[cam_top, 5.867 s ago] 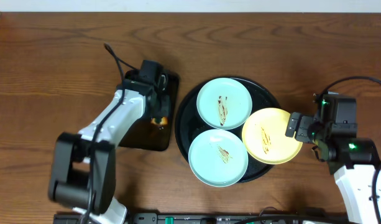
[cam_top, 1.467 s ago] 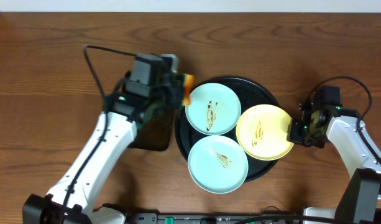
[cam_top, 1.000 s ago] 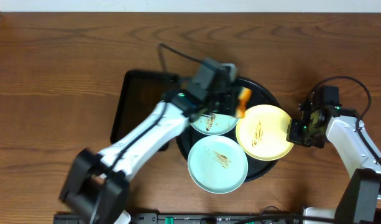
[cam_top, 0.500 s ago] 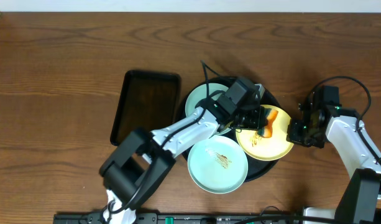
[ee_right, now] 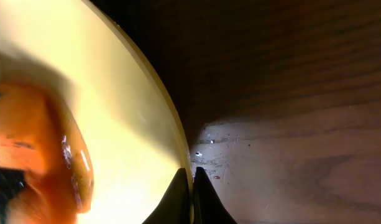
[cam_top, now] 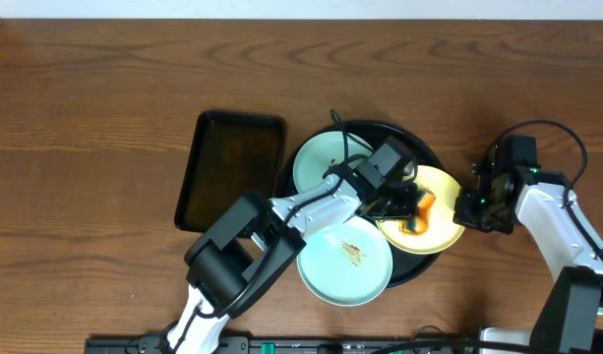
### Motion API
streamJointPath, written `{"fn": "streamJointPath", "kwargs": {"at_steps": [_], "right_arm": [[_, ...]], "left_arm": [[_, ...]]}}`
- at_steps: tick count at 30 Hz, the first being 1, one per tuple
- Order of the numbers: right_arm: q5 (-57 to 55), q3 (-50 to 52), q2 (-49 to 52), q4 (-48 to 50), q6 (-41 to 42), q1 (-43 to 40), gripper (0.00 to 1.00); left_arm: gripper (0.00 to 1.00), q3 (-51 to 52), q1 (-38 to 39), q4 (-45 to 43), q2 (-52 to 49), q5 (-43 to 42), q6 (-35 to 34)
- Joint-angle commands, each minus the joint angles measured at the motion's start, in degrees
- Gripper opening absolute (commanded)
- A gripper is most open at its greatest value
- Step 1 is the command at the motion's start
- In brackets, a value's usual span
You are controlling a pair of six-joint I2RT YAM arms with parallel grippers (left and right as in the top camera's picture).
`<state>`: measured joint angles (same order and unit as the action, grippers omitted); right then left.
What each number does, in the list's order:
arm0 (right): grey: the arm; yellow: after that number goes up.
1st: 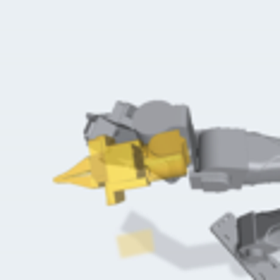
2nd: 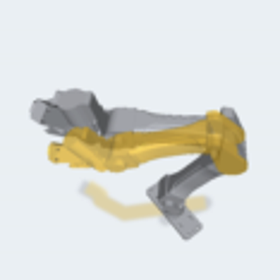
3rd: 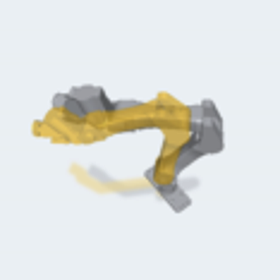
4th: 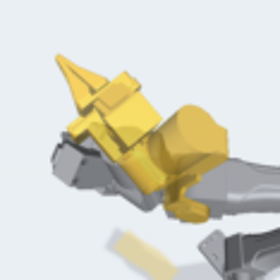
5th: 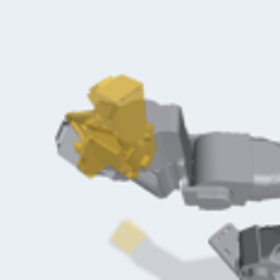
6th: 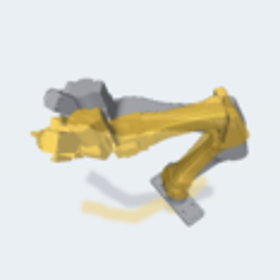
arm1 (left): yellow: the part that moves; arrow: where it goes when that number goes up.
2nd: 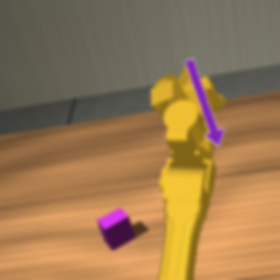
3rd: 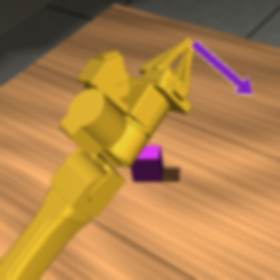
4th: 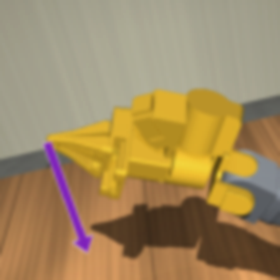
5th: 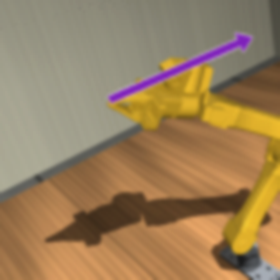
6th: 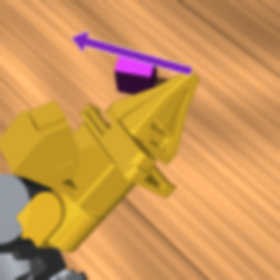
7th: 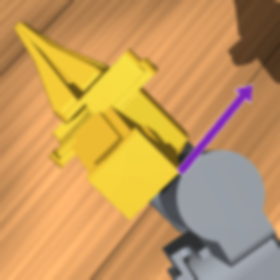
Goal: Clean dirty plates on tray and stack at the side
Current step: 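Scrub the yellow plate with the sponge while right gripper holds it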
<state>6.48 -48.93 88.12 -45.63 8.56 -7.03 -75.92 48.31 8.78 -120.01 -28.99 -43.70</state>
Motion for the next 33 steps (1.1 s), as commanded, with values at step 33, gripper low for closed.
{"fn": "streamJointPath", "kwargs": {"at_steps": [33], "right_arm": [[-1.0,0.5,0.4,-0.4,-0.3,0.5,0.01]], "left_arm": [[0.07,-3.6,1.2,0.9,-1.5,18.9,14.7]]}}
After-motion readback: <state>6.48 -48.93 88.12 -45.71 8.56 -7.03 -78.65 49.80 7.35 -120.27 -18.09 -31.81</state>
